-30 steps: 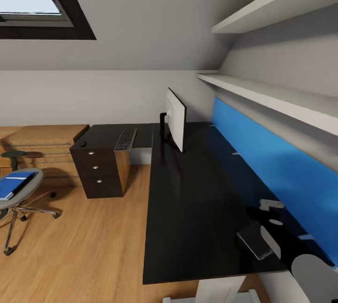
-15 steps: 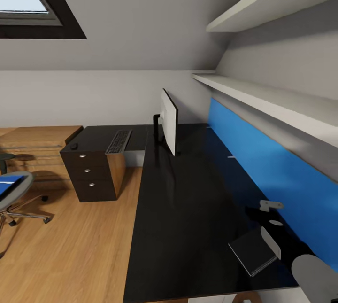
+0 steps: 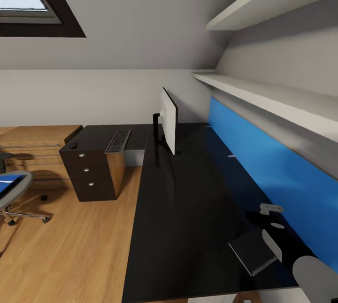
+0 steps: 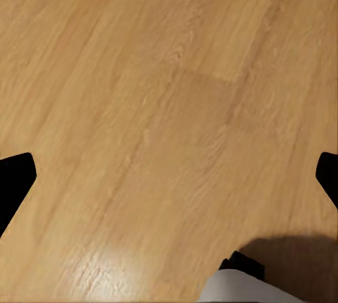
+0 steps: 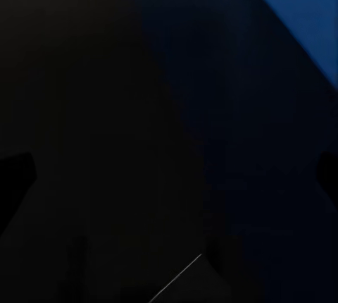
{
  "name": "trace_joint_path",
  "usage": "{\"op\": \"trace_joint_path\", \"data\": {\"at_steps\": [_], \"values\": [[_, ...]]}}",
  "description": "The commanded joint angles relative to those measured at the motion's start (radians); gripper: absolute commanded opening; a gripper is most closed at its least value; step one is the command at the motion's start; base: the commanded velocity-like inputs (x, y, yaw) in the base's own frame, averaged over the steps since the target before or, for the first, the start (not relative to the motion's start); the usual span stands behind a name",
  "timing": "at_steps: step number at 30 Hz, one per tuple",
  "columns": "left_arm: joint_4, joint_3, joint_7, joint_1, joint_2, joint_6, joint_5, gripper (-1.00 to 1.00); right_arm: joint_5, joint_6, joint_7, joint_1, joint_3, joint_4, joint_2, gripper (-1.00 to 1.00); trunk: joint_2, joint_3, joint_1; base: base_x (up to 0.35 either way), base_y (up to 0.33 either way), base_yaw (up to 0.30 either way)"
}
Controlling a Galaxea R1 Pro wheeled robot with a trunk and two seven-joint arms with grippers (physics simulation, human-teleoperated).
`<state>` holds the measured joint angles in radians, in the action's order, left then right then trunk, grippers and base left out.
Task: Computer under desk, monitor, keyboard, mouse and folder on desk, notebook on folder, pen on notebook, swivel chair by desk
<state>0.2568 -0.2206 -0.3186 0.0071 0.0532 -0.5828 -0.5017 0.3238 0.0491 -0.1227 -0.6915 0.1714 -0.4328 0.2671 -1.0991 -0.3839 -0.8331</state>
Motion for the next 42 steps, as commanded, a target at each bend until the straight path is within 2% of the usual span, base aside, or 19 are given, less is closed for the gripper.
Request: {"op": "trace_joint_path", "data": {"at_steps": [1, 2, 4, 5, 8, 12, 24, 42], "values": [[0.009, -0.008, -0.007, 0.001, 0.009, 0.002, -0.013, 1.0, 0.007, 0.006, -0.008, 0.0, 0.008, -0.002, 0.001, 1.0, -0.008, -0.004, -0.004, 0.0, 0.0, 0.0], [0.023, -0.005, -0.006, 0.001, 0.024, 0.006, -0.038, 1.0, 0.007, 0.007, -0.008, 0.0, 0.008, -0.002, 0.001, 1.0, -0.015, -0.007, -0.008, 0.0, 0.0, 0.0], [0.033, -0.002, -0.005, 0.001, 0.036, 0.013, -0.068, 1.0, 0.007, 0.008, -0.008, 0.0, 0.007, -0.002, 0.001, 1.0, -0.029, -0.014, -0.016, 0.0, 0.0, 0.0], [0.04, -0.001, -0.004, 0.001, 0.043, 0.023, -0.1, 1.0, 0.007, 0.011, -0.007, 0.0, 0.007, -0.002, 0.001, 1.0, -0.036, -0.017, -0.019, 0.0, 0.0, 0.0], [0.047, 0.0, -0.004, 0.001, 0.052, 0.041, -0.154, 1.0, 0.008, 0.024, -0.006, 0.0, 0.007, -0.001, 0.002, 1.0, -0.057, -0.026, -0.031, 0.0, 0.0, 0.0], [0.051, 0.001, -0.004, 0.001, 0.056, 0.049, -0.183, 1.0, 0.009, 0.041, -0.005, 0.0, 0.007, -0.001, 0.006, 1.0, -0.085, -0.039, -0.046, 0.0, 0.0, 0.0], [0.054, 0.001, -0.004, 0.001, 0.058, 0.053, -0.199, 1.0, 0.01, 0.05, -0.005, 0.0, 0.005, -0.001, 0.01, 1.0, -0.169, -0.076, -0.092, 0.0, 0.0, 0.0], [0.054, 0.0, -0.002, 0.001, 0.051, 0.052, -0.195, 1.0, 0.011, 0.065, -0.005, 0.0, 0.005, -0.001, 0.011, 1.0, -0.288, -0.13, -0.157, 0.0, 0.0, 0.0]]}}
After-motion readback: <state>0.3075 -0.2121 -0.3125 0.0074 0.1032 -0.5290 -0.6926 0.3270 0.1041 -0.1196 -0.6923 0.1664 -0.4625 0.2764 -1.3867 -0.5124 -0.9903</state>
